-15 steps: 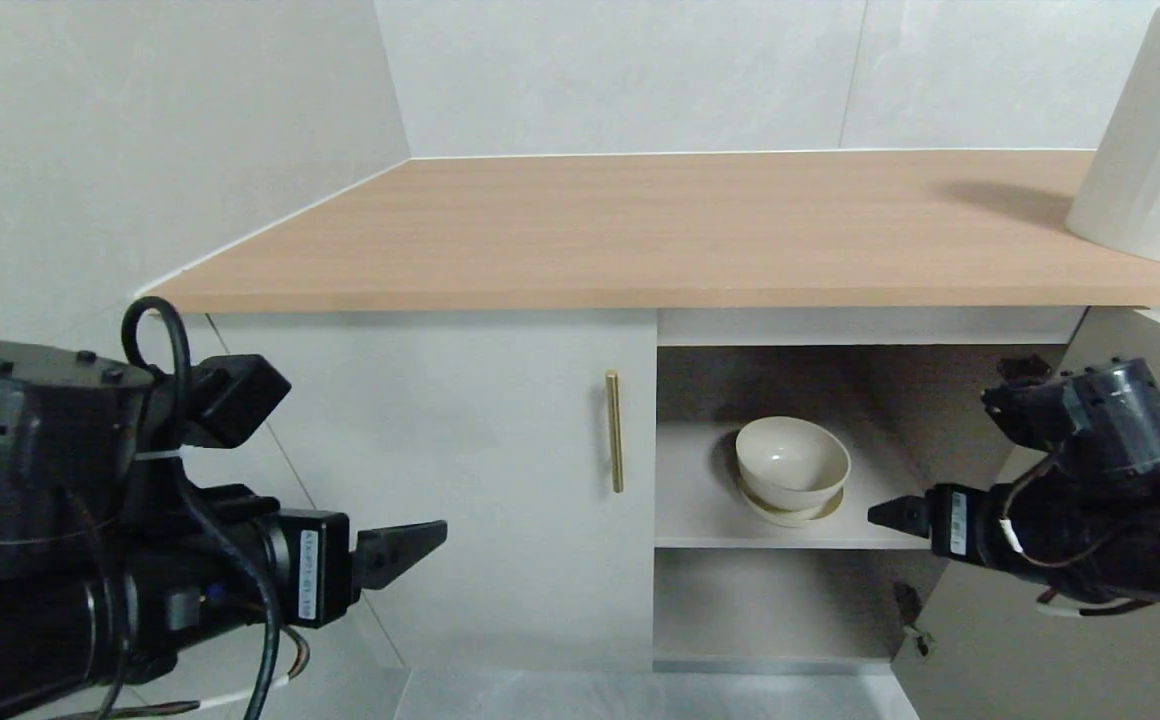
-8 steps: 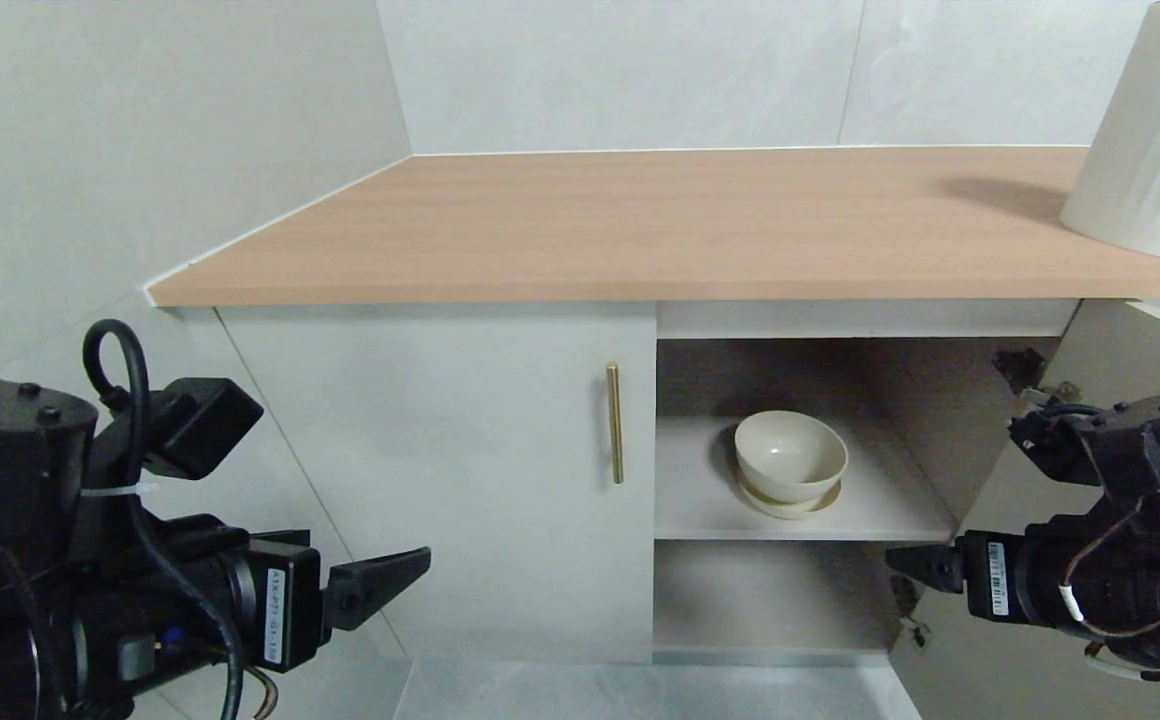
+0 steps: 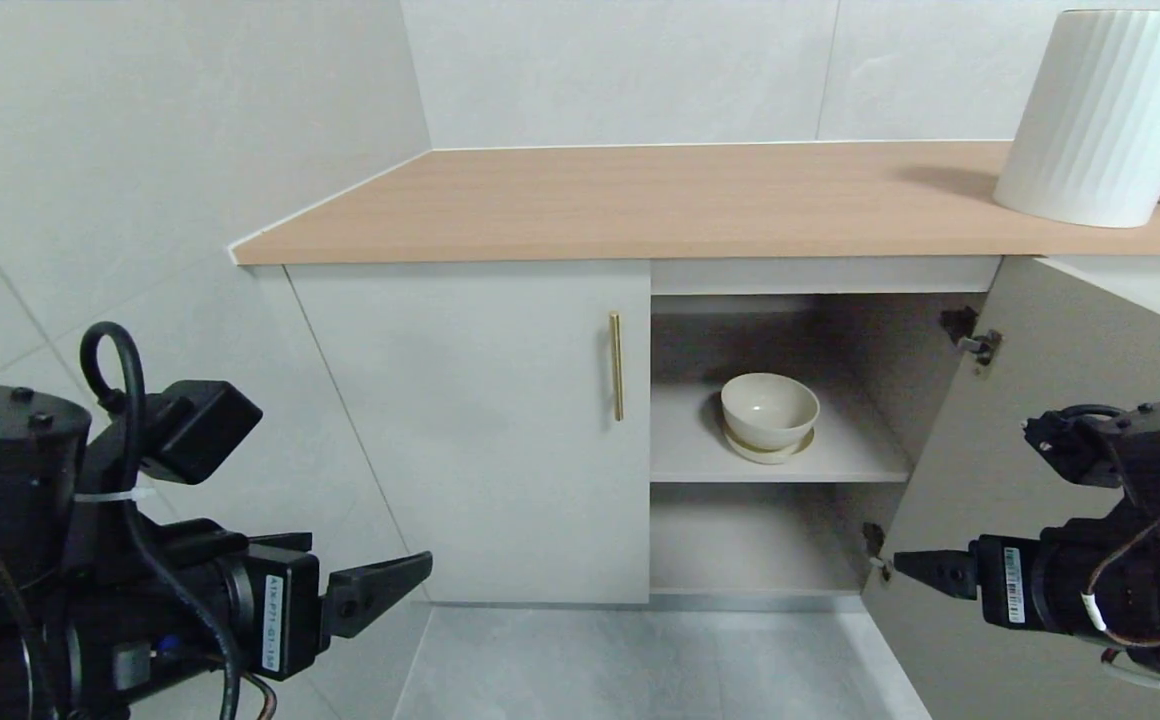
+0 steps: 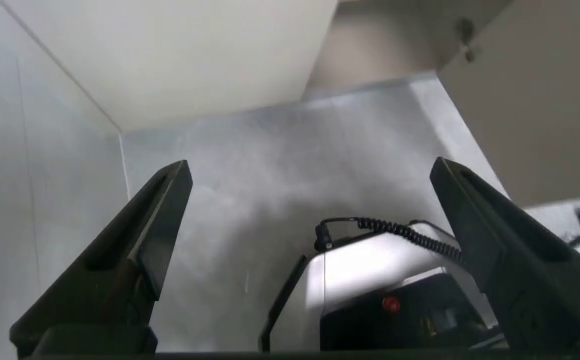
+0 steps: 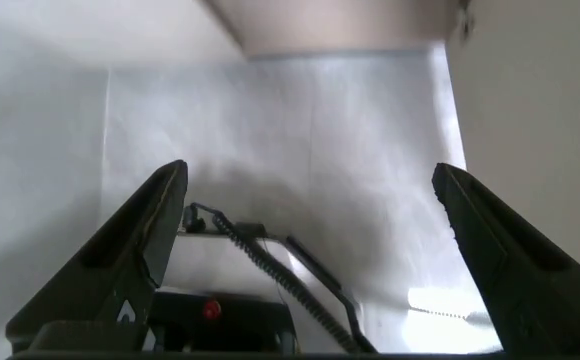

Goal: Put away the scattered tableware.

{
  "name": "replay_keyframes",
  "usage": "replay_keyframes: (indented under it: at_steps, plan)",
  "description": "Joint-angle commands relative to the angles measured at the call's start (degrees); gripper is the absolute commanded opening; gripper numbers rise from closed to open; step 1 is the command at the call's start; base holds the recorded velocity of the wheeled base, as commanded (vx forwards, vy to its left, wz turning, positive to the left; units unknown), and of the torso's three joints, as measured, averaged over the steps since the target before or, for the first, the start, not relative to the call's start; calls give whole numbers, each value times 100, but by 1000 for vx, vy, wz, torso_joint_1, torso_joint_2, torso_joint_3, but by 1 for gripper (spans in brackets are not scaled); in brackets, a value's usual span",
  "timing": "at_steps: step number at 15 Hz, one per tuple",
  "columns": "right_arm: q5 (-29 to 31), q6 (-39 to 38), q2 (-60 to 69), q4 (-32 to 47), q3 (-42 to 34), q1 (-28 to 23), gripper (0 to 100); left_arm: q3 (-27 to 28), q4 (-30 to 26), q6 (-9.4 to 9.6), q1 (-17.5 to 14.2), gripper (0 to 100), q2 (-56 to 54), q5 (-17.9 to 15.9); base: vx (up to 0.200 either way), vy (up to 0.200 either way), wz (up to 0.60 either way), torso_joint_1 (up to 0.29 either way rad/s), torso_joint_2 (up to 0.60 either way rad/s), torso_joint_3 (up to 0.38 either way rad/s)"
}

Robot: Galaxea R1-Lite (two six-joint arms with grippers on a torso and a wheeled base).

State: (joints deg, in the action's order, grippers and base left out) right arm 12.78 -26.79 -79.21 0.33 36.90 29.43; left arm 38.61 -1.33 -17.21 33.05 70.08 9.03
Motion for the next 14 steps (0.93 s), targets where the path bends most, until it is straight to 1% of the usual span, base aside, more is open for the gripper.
replay_keyframes:
  at_steps: [1,5,6,8,10,11,14]
  plan:
    - [-12,-1,46,187,72,2,100,-2,1,-1,26,100,32,2,-200,0,0,17,2,2]
    - [-30,-1,38,240,63,63,100,-11,1,-1,35,100,23,2,-200,0,0,-1,2,4]
    - [-30,-1,46,398,89,63,100,-11,1,-1,35,100,14,2,-200,0,0,-7,2,-2]
    - [-30,-1,55,477,116,63,100,-11,1,-1,35,100,5,2,-200,0,0,0,0,5]
    - [-21,43,293,565,142,63,100,-20,1,7,35,100,-3,2,0,0,0,0,0,0]
    - [-30,175,539,820,247,63,100,-20,1,7,35,100,-3,2,0,0,0,0,0,0]
    - [-47,271,1145,2103,845,54,100,-20,1,7,35,100,14,2,0,0,0,0,0,0]
